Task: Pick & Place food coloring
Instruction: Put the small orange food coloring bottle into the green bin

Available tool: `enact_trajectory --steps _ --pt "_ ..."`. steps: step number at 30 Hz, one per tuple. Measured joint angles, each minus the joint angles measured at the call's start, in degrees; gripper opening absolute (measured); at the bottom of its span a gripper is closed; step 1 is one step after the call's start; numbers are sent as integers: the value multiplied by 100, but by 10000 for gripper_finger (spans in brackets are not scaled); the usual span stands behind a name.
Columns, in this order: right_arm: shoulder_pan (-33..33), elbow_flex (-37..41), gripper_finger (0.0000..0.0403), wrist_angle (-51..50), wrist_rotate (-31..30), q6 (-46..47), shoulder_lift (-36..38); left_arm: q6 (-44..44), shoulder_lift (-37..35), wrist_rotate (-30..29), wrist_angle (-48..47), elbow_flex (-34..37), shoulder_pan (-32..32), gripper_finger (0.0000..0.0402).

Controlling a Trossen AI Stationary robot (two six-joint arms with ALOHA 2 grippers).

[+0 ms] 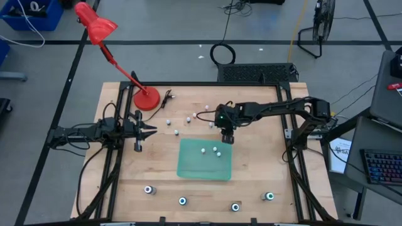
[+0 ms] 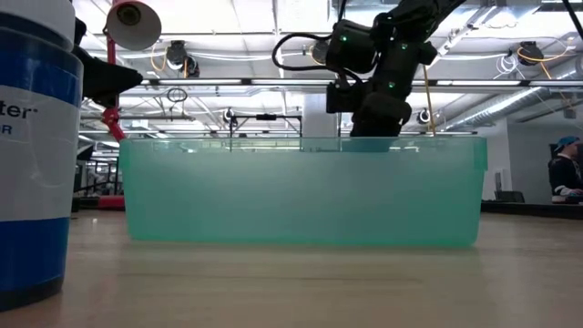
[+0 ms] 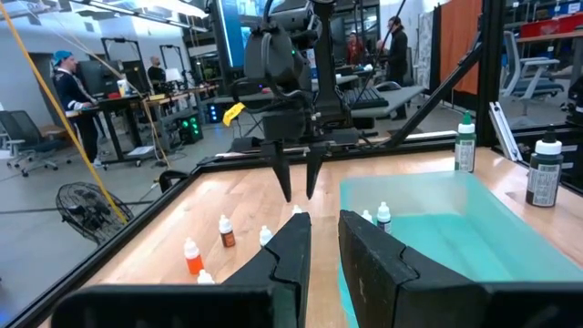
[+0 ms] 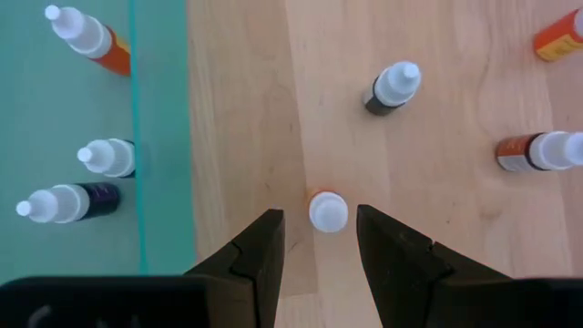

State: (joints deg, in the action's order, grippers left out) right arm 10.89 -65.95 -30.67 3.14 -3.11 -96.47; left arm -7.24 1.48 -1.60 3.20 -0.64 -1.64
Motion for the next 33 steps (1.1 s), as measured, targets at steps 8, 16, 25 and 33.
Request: enact_trajectory --steps 8,16,25,33 --pt "108 -4 131 68 -2 -84 -245 2 1 0 0 1 0 67" --pt "110 -4 131 103 -2 -219 -570 2 1 0 2 0 0 67" --pt "108 -4 130 47 7 -228 -568 0 -1 0 2 0 0 67" --pt "105 -4 130 50 13 -213 -568 0 1 0 2 0 -1 67"
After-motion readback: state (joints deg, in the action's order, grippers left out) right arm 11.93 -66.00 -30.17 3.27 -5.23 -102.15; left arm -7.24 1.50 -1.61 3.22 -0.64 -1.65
